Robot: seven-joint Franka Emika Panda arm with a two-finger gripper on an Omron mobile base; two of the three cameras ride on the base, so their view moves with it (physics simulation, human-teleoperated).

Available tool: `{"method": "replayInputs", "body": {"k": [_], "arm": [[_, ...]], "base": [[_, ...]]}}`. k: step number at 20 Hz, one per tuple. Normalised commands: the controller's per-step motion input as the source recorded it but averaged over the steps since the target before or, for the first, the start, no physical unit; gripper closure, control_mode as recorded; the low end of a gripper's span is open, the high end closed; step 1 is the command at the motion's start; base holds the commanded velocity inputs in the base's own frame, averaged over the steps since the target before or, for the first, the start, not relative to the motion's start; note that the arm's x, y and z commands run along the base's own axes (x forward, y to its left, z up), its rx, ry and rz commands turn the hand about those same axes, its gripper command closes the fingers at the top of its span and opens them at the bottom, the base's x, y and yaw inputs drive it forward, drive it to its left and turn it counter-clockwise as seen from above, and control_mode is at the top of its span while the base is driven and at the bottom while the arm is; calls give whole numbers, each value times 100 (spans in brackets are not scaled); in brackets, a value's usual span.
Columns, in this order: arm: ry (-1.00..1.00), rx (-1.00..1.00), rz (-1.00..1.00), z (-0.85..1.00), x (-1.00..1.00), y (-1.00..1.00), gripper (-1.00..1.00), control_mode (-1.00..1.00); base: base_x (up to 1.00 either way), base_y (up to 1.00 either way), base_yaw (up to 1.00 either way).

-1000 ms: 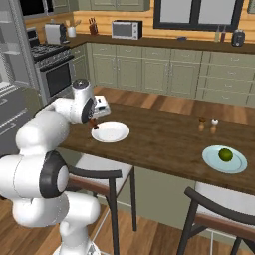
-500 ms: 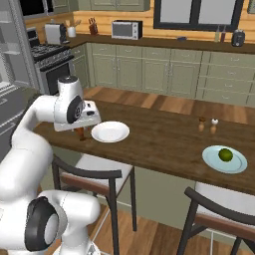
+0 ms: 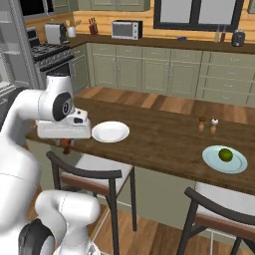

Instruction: Pick the chicken drumstick and lime from their plates and place them in the bowl. Then put the bowl in the fridge.

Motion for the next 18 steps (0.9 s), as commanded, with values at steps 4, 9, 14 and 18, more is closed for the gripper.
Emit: {"method": "replayInputs", "body": {"k": [4,9,14,18], "arm": [[-21,-1,-37,0,-100,-13,100,-100],[-12,-3,-11,2,-48,-7,100,-100],[0,0,0,0,0,0,100,-100],[0,0,0,0,0,0,100,100]], "base": [[0,0,0],[0,0,0],[0,0,0],[-3,-1,0]]}}
